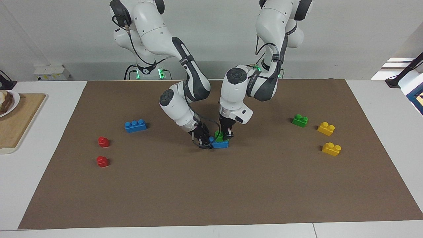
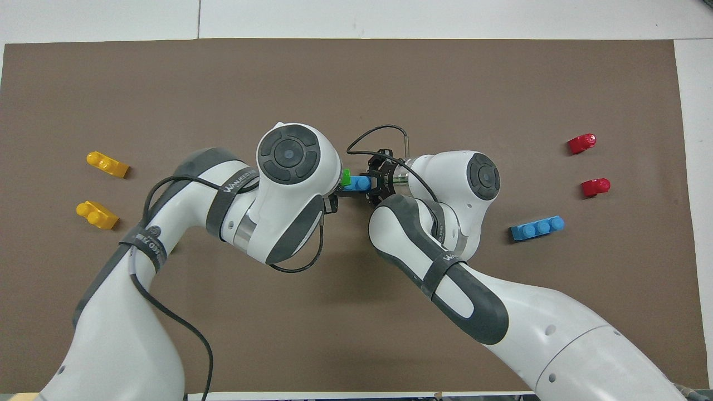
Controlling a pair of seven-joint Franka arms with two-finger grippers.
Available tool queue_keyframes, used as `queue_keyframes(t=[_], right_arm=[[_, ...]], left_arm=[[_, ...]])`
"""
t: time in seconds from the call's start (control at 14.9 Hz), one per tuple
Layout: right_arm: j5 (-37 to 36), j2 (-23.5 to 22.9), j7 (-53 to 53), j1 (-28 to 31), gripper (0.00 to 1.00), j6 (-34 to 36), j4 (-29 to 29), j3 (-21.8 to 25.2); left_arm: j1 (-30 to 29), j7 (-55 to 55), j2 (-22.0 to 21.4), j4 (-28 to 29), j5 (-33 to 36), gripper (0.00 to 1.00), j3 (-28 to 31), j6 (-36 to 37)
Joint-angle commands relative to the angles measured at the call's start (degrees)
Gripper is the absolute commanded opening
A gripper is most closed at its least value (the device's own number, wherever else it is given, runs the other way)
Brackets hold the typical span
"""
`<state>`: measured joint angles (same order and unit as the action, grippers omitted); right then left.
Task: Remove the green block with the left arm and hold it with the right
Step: 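Pull the green brick away with the left gripper while the right gripper pulls blue, then lower the green brick near the yellow bricks while the right gripper lowers blue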
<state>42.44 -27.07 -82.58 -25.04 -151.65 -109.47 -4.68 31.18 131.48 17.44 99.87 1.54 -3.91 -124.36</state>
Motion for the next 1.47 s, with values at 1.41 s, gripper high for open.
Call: queue_keyframes(t=[1.41], right_arm=[[-6.76, 0.0, 28.96, 32.41, 0.0, 29.83, 6.91, 0.29]], left_arm=[[-29.58, -67.37, -9.27, 15.88, -2.67, 0.0, -0.22, -2.29]])
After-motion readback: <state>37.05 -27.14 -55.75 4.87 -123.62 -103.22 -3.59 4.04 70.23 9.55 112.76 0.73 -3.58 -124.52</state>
